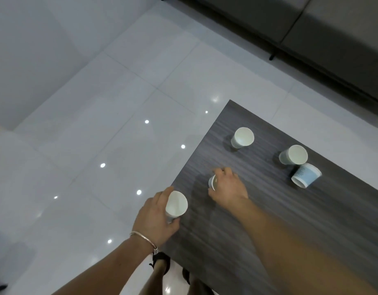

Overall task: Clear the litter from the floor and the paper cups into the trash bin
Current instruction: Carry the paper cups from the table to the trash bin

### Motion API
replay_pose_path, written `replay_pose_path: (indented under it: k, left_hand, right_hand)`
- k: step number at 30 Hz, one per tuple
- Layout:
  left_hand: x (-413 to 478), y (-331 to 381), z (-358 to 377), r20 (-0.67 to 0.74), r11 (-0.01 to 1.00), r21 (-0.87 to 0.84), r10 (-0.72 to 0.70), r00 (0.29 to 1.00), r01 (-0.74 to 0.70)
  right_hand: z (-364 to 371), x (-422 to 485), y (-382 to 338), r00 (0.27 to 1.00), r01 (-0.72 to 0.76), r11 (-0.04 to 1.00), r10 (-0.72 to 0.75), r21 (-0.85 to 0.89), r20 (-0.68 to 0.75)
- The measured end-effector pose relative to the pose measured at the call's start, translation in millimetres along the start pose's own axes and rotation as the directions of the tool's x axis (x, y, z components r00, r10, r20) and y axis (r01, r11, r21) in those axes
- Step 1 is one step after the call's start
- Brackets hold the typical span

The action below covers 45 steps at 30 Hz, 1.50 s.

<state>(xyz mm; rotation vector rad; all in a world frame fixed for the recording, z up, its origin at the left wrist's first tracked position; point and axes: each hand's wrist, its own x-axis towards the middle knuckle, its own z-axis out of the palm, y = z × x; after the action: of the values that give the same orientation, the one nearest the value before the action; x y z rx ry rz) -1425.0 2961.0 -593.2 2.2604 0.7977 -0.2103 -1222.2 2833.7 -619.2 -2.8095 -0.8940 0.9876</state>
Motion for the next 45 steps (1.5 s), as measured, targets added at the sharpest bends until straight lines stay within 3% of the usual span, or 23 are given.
replay_pose_path:
  k: [4,8,13,19,25,30,36,45]
  left_hand:
    - [3,40,-26,-0.051,0.996,-0.009,0.091,0.995,-0.091]
    - [0,92,-54,0.01,0.975,0.014,0.221,0.975,-0.221]
    - [-25,180,-71,0.132,0.863,0.089,0.484,0.865,-0.497]
    - [-84,297,-44,0.304,0.589,0.113,0.746,0.592,-0.8]
    - [-201,396,24,0.422,0.291,0.067,0.859,0.291,-0.954]
    - [-342,455,99,0.491,0.1,-0.037,0.868,0.069,-0.994]
    - [-513,483,182,0.539,-0.043,-0.192,0.83,-0.142,-0.98]
    - [-694,521,304,0.586,-0.264,-0.377,0.674,-0.45,-0.888]
  right_hand:
    - [-42,-44,4,0.996,-0.017,0.998,0.022,0.059,-0.084]
    - [-85,-113,8,0.983,-0.077,0.991,0.093,0.11,-0.155]
    - [-125,-232,35,0.937,-0.233,0.959,0.266,0.163,-0.225]
    - [-121,-389,94,0.761,-0.458,0.803,0.576,0.381,-0.299]
    - [-63,-549,139,0.535,-0.583,0.591,0.796,0.558,-0.284]
    - [2,-695,166,0.325,-0.628,0.433,0.901,0.647,-0.287]
    - [80,-851,180,0.098,-0.665,0.21,0.976,0.717,-0.195]
    - [184,-1006,217,-0.164,-0.628,-0.111,0.986,0.77,0.008]
